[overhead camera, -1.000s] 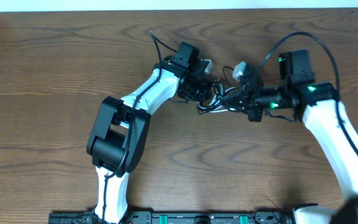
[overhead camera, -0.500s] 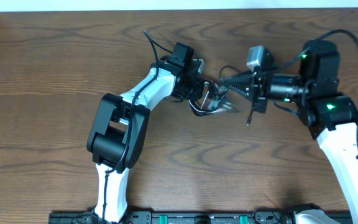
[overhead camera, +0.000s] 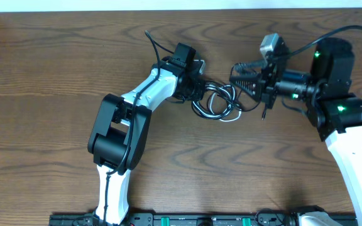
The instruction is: Untangle cables
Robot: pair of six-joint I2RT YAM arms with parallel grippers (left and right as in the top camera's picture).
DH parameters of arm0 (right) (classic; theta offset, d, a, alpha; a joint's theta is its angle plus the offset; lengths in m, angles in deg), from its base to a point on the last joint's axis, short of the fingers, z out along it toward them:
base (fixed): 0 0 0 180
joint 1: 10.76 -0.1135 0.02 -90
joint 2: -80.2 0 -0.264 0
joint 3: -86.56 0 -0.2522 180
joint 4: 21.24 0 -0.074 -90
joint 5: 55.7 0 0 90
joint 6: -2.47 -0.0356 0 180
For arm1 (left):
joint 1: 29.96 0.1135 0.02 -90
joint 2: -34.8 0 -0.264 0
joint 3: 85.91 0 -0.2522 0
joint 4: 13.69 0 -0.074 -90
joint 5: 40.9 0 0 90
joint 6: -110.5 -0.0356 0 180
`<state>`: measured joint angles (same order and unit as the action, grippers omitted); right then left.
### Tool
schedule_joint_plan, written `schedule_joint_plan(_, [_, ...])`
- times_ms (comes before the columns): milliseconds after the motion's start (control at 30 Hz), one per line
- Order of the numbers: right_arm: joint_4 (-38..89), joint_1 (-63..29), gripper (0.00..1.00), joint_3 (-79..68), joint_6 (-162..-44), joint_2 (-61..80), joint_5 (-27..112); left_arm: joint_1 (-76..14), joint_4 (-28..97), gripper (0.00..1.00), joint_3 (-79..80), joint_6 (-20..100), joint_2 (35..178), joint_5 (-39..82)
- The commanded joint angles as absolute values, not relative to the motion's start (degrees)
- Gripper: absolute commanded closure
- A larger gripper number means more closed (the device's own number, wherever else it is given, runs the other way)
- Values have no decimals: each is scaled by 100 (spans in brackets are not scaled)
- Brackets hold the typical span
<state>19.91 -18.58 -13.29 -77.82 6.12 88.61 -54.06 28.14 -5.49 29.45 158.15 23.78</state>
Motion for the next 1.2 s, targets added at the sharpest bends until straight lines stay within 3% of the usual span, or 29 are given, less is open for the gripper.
schedule_joint_plan(0, [2651, -1847, 59, -1316, -6980, 428, 7726, -5376, 2825, 92, -505, 2879, 15894, 2453])
schedule_joint_plan(133, [3589, -1847, 58, -1316, -6573, 149, 6548, -5376, 2823, 93, -505, 2879, 15894, 2455])
schedule_joint_plan(400, [3998, -1926, 52, -1316, -6558, -494, 5766, -5376, 2825, 92, -505, 2879, 15894, 2455])
schedule_joint_plan(767, [3945, -2319, 49, -1316, -6090, -1641, 5711, -5376, 2825, 92, -505, 2879, 15894, 2455])
schedule_joint_plan(967, [3497, -2452, 34, -1316, -6027, -2083, 5383, -5376, 2825, 92, -505, 2879, 15891, 2455])
schedule_joint_plan(1100, [3301, -2479, 37, -1316, -6025, -2225, 5390, -5376, 2825, 92, -505, 2877, 15894, 2455])
schedule_joint_plan(1167, [3233, -2513, 45, -1316, -6025, -2264, 5390, -5376, 2825, 93, -505, 2877, 15894, 2453])
